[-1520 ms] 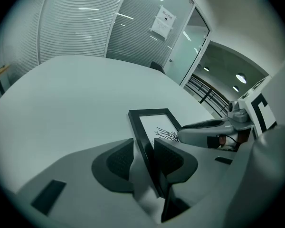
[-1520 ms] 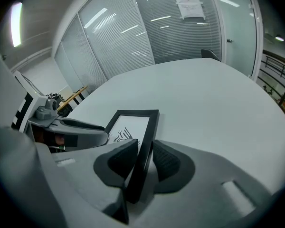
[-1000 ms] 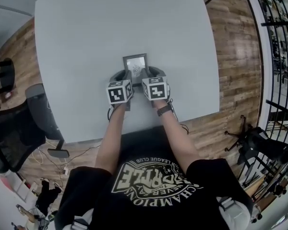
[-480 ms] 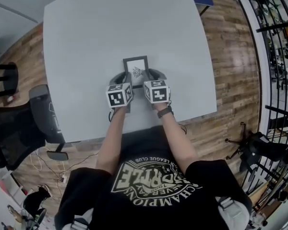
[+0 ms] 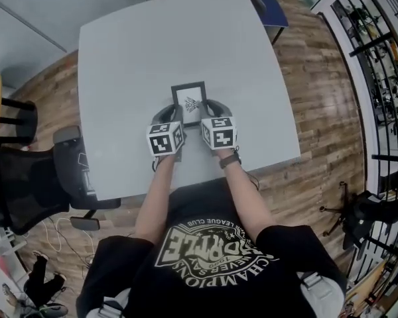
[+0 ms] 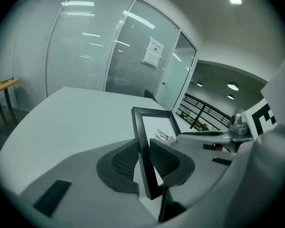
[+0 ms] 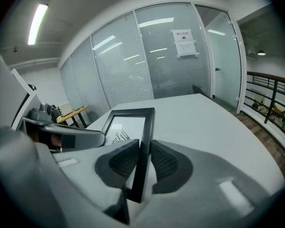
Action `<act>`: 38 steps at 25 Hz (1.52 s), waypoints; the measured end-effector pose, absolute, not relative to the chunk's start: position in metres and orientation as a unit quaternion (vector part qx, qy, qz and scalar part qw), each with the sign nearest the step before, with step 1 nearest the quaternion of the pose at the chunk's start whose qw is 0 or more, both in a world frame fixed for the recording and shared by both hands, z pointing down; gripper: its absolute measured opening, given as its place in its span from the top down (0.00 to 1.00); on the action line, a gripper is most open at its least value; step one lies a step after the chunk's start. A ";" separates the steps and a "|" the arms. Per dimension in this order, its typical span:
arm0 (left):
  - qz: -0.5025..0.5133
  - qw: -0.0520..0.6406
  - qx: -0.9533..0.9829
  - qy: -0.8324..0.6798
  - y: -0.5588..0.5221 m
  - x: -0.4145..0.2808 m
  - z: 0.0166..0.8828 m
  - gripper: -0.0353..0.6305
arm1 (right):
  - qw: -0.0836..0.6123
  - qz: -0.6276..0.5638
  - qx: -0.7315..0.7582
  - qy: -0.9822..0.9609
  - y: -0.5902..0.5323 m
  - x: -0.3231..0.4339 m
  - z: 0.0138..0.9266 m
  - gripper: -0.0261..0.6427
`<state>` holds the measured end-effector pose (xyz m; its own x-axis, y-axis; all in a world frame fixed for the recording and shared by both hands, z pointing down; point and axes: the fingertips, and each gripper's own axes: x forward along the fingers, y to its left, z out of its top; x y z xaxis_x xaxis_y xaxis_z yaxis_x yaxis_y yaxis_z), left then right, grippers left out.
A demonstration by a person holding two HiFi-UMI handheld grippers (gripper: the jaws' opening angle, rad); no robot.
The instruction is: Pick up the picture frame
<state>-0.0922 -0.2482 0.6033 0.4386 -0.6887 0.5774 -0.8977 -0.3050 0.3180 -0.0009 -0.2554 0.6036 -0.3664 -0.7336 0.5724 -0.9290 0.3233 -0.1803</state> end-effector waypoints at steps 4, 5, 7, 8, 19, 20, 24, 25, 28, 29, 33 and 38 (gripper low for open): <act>0.149 0.271 0.806 -0.505 -0.235 -0.092 0.565 0.83 | 0.169 0.219 0.539 -0.795 -0.244 0.000 0.567 0.85; 0.143 0.261 0.810 -0.506 -0.233 -0.093 0.555 0.83 | 0.160 0.212 0.542 -0.797 -0.241 0.000 0.558 0.85; 0.132 0.237 0.817 -0.508 -0.231 -0.093 0.531 0.83 | 0.140 0.196 0.548 -0.801 -0.239 -0.001 0.535 0.85; 0.125 0.226 0.821 -0.510 -0.231 -0.094 0.519 0.83 | 0.130 0.187 0.551 -0.803 -0.238 -0.001 0.523 0.85; 0.046 0.131 0.841 -0.523 -0.200 -0.103 0.402 0.83 | 0.034 0.096 0.562 -0.821 -0.206 -0.007 0.402 0.86; 0.039 0.122 0.842 -0.524 -0.197 -0.104 0.392 0.83 | 0.025 0.088 0.562 -0.822 -0.204 -0.007 0.391 0.86; 0.011 0.091 0.847 -0.523 -0.187 -0.107 0.353 0.83 | -0.005 0.054 0.561 -0.826 -0.194 -0.009 0.349 0.86; 0.006 0.084 0.848 -0.523 -0.184 -0.109 0.345 0.83 | -0.011 0.046 0.560 -0.827 -0.191 -0.011 0.340 0.86; -0.011 0.060 0.850 -0.523 -0.179 -0.114 0.320 0.84 | -0.028 0.022 0.557 -0.830 -0.183 -0.015 0.314 0.86; -0.016 0.052 0.850 -0.524 -0.178 -0.115 0.313 0.84 | -0.033 0.015 0.557 -0.830 -0.182 -0.016 0.308 0.86; -0.023 0.038 0.848 -0.529 -0.177 -0.118 0.303 0.84 | -0.027 -0.009 0.557 -0.830 -0.181 -0.020 0.295 0.86; -0.021 0.039 0.847 -0.530 -0.176 -0.117 0.303 0.84 | -0.015 -0.013 0.557 -0.830 -0.182 -0.020 0.295 0.86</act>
